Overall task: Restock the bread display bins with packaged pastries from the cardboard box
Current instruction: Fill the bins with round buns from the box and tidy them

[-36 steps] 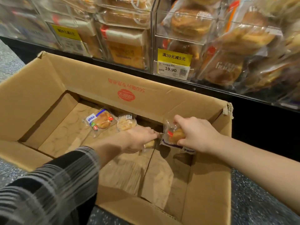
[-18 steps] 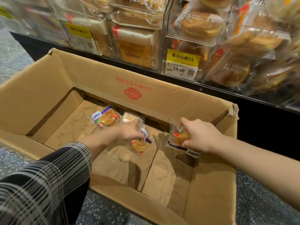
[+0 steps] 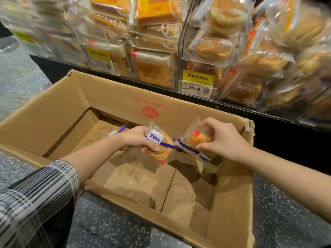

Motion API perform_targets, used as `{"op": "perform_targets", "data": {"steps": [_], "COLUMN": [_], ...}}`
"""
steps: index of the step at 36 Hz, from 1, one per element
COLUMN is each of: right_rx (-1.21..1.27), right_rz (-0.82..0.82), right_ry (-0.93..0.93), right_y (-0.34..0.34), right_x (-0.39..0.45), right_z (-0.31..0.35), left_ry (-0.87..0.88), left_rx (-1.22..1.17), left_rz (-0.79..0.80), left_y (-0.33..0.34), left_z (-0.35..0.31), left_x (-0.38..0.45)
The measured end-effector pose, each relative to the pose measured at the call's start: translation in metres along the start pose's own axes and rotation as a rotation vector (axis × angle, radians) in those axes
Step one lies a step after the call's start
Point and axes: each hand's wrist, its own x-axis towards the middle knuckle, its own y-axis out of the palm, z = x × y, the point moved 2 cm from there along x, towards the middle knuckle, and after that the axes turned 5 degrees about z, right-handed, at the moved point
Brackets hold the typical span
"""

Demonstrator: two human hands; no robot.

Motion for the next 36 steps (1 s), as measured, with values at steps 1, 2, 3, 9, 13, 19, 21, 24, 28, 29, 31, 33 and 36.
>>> {"op": "perform_targets", "data": {"steps": [1, 2, 3, 9, 13, 19, 21, 24, 28, 29, 31, 33, 36], "right_rx": [0.056, 0.114, 0.176, 0.464, 0.573, 0.511, 0.451, 0.39, 0.251, 0.224, 0.168, 0.112, -0.047], "right_rz": [-0.059, -0.111, -0.156, -0.25, -0.324, -0.477, -0.523, -0.526, -0.526, -0.534, -0.566, -0.578, -0.548], "right_ry": [0.017, 0.04, 0.06, 0.104, 0.096, 0.11, 0.12, 0.141, 0.176, 0.182, 0.196, 0.212, 0.263], "right_y": [-0.007, -0.015, -0.023, -0.074, -0.107, -0.155, -0.173, -0.198, -0.246, -0.258, -0.28, -0.301, -0.326], "right_x": [-0.002, -0.005, -0.008, -0.035, -0.061, -0.106, -0.123, -0.142, -0.168, -0.171, -0.175, -0.175, -0.167], "right_z": [0.004, 0.007, 0.011, 0.024, 0.03, 0.021, 0.013, 0.001, -0.016, -0.018, -0.021, -0.023, -0.029], "left_ry": [0.03, 0.06, 0.089, 0.325, 0.385, 0.415, 0.383, 0.408, 0.491, 0.501, 0.525, 0.539, 0.477], "left_rx": [-0.098, -0.189, -0.272, -0.815, -0.915, -1.045, -1.068, -1.126, -1.246, -1.279, -1.33, -1.376, -1.455], "left_rz": [-0.033, -0.065, -0.094, -0.089, -0.011, 0.095, 0.139, 0.174, 0.253, 0.264, 0.273, 0.266, 0.227], "left_y": [-0.003, -0.006, -0.009, 0.006, 0.024, 0.062, 0.076, 0.09, 0.119, 0.126, 0.14, 0.152, 0.166], "left_z": [-0.003, -0.007, -0.012, -0.06, -0.1, -0.177, -0.204, -0.241, -0.292, -0.302, -0.32, -0.335, -0.343], "left_x": [-0.008, -0.016, -0.023, -0.064, -0.076, -0.086, -0.09, -0.092, -0.09, -0.089, -0.085, -0.081, -0.07]}}
